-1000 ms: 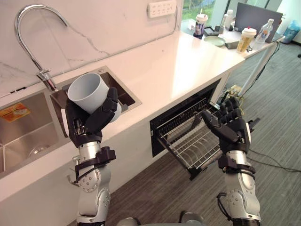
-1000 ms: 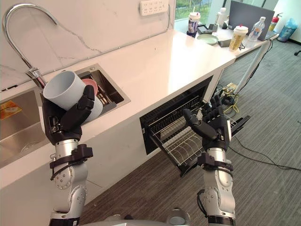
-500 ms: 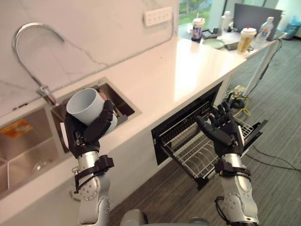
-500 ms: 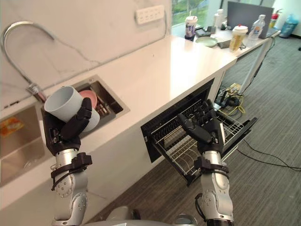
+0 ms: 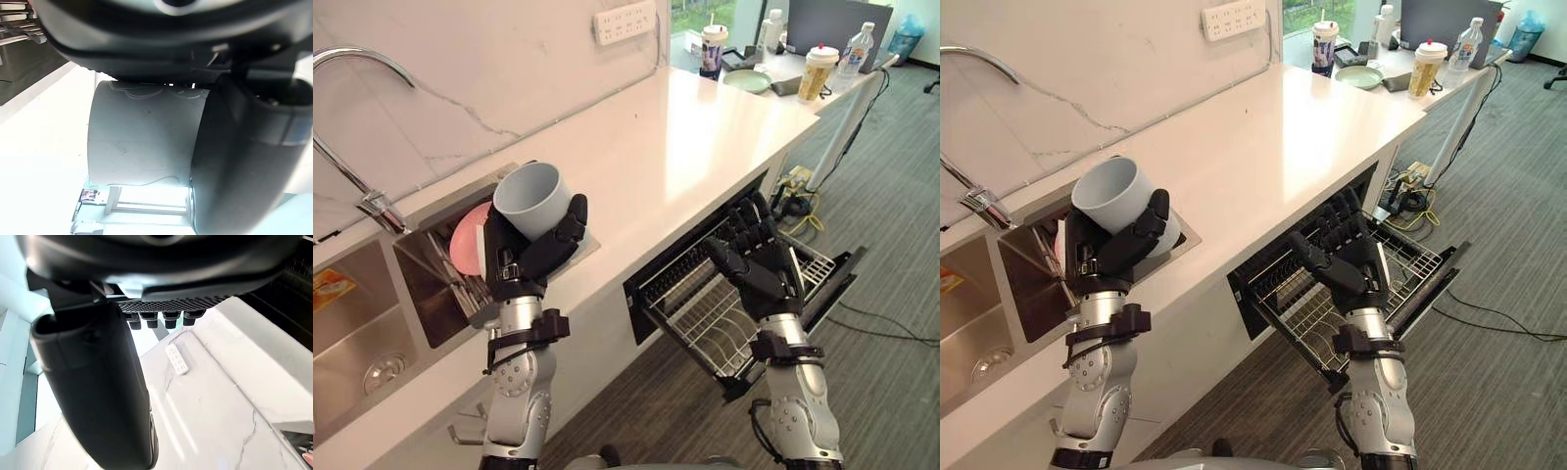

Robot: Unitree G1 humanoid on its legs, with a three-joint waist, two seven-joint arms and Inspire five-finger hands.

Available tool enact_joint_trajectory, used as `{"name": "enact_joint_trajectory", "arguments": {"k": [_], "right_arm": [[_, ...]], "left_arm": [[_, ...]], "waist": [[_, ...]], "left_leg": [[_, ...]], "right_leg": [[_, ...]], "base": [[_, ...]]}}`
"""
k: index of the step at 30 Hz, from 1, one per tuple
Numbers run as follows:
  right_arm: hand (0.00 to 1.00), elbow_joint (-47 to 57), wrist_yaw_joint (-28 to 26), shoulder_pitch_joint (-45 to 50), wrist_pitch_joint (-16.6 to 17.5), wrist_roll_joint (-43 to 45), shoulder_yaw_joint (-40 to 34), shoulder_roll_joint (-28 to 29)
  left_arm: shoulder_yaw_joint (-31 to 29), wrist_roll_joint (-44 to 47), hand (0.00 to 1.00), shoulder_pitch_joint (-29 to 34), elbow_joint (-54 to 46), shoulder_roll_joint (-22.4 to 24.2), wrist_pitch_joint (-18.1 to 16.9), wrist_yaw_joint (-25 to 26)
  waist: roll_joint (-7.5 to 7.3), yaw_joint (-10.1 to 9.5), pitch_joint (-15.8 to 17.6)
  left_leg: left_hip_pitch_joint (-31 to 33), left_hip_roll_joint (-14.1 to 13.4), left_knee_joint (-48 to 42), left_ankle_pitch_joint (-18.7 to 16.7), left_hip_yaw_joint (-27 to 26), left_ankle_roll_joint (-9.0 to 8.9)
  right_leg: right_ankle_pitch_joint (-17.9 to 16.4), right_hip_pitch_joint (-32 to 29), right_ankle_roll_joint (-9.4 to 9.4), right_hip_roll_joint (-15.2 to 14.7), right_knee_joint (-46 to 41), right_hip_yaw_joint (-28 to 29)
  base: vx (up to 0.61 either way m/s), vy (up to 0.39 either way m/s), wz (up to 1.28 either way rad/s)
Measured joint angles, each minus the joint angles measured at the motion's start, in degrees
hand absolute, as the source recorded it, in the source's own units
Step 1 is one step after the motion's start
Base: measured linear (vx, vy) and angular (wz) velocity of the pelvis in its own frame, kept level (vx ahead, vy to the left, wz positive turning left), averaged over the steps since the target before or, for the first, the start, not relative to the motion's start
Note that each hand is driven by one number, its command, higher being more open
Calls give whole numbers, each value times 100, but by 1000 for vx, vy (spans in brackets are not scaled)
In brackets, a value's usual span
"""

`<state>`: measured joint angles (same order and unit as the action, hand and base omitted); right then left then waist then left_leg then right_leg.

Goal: Walk over to the sink, pick up the cup, carry it to the dishwasher, place the cup inside the dishwasher, then close the dishwasher door

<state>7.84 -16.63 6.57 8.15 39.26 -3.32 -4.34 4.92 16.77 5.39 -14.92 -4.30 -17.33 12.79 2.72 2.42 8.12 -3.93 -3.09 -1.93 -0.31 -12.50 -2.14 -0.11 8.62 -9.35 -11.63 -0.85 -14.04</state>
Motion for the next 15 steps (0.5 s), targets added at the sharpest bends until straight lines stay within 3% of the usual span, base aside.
{"name": "enact_joint_trajectory", "arguments": {"k": [8, 15], "right_arm": [[100, 303, -441, -326, -47, 601, 402, -234], [100, 428, -647, -781, -410, 844, 521, -656]], "left_arm": [[205, -440, 0, -226, 571, -146, 13, 0], [332, -1132, 0, -790, 921, -382, -34, 191]], "waist": [[-110, 0, -61], [-111, 32, -74]], "left_leg": [[-4, 76, 119, 101, -180, 82], [-135, 125, 610, 439, -245, 83]], "right_leg": [[134, -91, 13, -47, 120, 4], [187, -197, 92, -15, 185, 38]], "base": [[-67, 25, -11], [-73, -2, -5]]}}
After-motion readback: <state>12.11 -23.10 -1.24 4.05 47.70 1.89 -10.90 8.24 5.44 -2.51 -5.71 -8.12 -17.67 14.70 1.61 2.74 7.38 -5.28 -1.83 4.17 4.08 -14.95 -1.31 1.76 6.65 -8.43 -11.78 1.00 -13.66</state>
